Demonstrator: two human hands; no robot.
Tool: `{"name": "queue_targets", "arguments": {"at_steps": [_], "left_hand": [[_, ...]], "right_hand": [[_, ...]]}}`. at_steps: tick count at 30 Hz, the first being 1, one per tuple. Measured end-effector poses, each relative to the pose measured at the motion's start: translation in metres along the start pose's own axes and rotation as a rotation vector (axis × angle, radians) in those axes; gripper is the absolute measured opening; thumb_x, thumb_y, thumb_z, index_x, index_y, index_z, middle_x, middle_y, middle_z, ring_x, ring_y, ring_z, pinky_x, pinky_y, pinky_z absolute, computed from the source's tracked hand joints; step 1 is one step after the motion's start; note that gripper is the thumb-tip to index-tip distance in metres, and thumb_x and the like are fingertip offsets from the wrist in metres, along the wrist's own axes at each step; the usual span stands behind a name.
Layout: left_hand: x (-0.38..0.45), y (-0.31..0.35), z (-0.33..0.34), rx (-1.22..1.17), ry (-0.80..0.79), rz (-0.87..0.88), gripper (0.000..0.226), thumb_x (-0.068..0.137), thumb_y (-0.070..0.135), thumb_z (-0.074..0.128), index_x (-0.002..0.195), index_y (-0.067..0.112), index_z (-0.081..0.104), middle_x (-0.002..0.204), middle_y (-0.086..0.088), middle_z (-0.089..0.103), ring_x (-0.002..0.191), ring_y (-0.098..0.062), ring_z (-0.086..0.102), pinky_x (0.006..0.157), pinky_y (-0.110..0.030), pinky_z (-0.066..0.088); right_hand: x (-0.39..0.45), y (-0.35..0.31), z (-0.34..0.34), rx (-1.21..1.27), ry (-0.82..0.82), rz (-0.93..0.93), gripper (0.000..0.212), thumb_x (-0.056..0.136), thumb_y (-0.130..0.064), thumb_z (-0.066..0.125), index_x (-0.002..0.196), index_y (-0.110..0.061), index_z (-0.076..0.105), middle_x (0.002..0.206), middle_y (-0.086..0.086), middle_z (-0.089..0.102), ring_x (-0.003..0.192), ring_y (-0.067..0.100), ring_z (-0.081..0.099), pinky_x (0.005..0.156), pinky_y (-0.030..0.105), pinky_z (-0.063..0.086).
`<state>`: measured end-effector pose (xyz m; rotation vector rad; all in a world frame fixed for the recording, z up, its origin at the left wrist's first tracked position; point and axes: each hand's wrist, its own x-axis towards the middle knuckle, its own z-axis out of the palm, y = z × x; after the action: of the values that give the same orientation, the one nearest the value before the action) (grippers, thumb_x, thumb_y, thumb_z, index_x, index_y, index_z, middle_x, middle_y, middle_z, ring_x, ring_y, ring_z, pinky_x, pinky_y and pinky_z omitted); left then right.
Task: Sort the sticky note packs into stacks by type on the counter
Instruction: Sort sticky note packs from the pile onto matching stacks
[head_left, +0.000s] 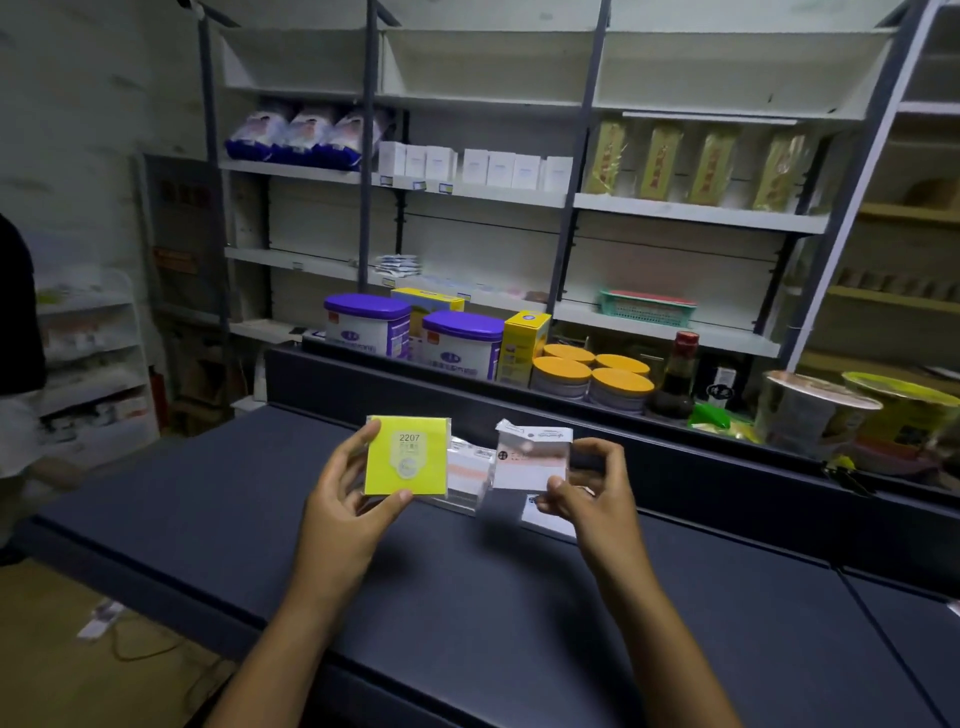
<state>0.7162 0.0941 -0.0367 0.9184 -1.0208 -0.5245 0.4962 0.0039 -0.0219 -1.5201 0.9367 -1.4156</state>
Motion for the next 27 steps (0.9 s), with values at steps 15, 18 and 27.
{"name": "queue_targets", "arguments": {"at_steps": [15, 18, 27], "left_hand": [[0.024, -0.010, -0.064, 0.009, 0.081, -0.020, 0.070, 0.079, -0.019, 0.066, 0.134, 0.023, 0.052, 0.131, 0.003, 0.062, 0.117, -0.006, 0.061, 0.088, -0.013, 0.051], [0.026, -0.013, -0.065, 0.006, 0.075, -0.025, 0.070, 0.079, -0.019, 0.066, 0.134, 0.022, 0.051, 0.132, 0.003, 0.061, 0.117, -0.003, 0.060, 0.088, -0.012, 0.050], [0.027, -0.021, -0.035, -0.006, 0.002, -0.028, 0.070, 0.078, -0.020, 0.066, 0.134, 0.021, 0.051, 0.139, 0.001, 0.057, 0.120, -0.004, 0.059, 0.088, -0.012, 0.050]], "right_hand": [[0.046, 0.042, 0.084, -0.459, -0.090, 0.056, 0.010, 0.090, -0.018, 0.064, 0.091, -0.027, 0.069, 0.086, 0.001, 0.072, 0.078, 0.017, 0.068, 0.072, 0.036, 0.057], [0.050, 0.050, 0.083, -0.636, -0.111, -0.013, 0.010, 0.090, -0.021, 0.065, 0.094, -0.028, 0.071, 0.090, 0.000, 0.066, 0.083, 0.016, 0.062, 0.073, 0.027, 0.047], [0.050, 0.049, 0.057, -0.816, -0.195, -0.118, 0.019, 0.092, -0.037, 0.065, 0.110, -0.031, 0.064, 0.102, -0.004, 0.049, 0.099, 0.014, 0.056, 0.086, 0.030, 0.048]]}}
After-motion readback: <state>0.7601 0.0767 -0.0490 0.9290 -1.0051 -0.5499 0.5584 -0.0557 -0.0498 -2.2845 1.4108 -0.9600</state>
